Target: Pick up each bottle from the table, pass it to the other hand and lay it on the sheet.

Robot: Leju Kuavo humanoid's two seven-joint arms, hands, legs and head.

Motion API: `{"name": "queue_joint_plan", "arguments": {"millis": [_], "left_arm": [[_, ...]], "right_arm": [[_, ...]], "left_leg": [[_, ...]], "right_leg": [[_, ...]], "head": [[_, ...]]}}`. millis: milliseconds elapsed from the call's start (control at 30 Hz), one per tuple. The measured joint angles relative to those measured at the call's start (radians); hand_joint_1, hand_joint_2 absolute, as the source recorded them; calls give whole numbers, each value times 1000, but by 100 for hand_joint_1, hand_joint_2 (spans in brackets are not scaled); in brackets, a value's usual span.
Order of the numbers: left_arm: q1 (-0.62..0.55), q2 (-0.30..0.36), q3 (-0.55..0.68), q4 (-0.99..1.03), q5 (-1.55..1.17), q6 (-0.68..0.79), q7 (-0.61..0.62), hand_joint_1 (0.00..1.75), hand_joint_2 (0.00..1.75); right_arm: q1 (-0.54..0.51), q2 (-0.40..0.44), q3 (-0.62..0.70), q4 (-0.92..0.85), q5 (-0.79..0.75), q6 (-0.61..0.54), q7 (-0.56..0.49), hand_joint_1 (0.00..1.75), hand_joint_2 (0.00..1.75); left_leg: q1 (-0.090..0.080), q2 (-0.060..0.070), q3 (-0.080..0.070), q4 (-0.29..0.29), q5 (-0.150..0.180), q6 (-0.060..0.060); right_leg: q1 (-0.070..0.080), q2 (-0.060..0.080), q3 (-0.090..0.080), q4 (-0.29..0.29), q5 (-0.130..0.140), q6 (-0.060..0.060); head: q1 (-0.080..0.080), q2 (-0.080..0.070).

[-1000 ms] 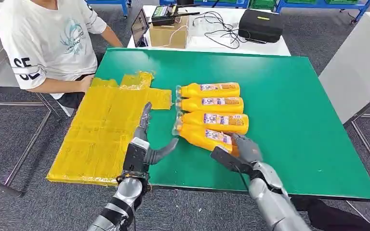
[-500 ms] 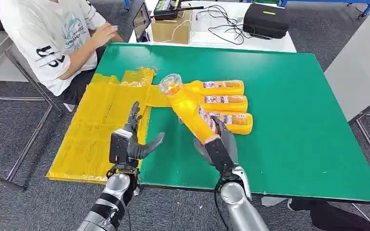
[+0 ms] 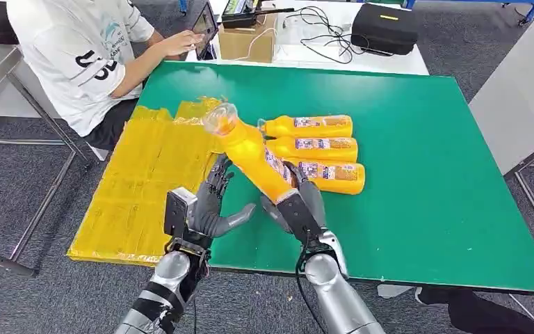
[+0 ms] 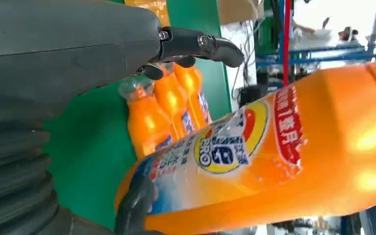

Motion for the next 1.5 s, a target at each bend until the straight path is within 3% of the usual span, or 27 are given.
{"name": "queue_joint_plan", "arguments": {"millis": [333,700,767,833,867,900,1500], "left_arm": [[17,3,-16,-74,38,5,10,0,175],[-6,7,-5,-11,61,77,-28,0,175],[-19,9,0,24,61,87,-43,175,175],[-30,10,2,50,61,91,-50,175,175],[-33,11,3,61,61,91,-53,175,175],[-35,12,5,72,61,87,-56,175,175],[-66,31,71,125,42,155,-74,175,175]], "right_arm": [[-14,41,47,119,-27,96,-19,175,175],[-17,103,109,272,-108,154,-52,175,175],[-21,105,119,289,-120,159,-52,175,175],[-23,105,126,299,-125,159,-52,175,175],[-24,105,128,302,-126,160,-52,73,175],[-26,105,132,306,-128,160,-52,0,175],[-22,97,137,256,-190,100,-82,0,175]], "left_leg": [[0,0,-1,0,0,0],[0,0,-3,0,0,0],[0,0,-3,0,0,0],[0,0,-3,0,0,0],[0,0,-3,0,0,0],[0,0,-3,0,0,0],[0,0,-3,0,0,0]], "right_leg": [[0,0,-1,0,0,0],[0,0,-3,0,0,0],[0,0,-3,0,0,0],[0,0,-3,0,0,0],[0,0,-3,0,0,0],[0,0,-3,0,0,0],[0,0,-4,0,0,0]], "head": [[0,0],[0,0],[0,0],[0,0],[0,0],[0,0],[0,0]]}}
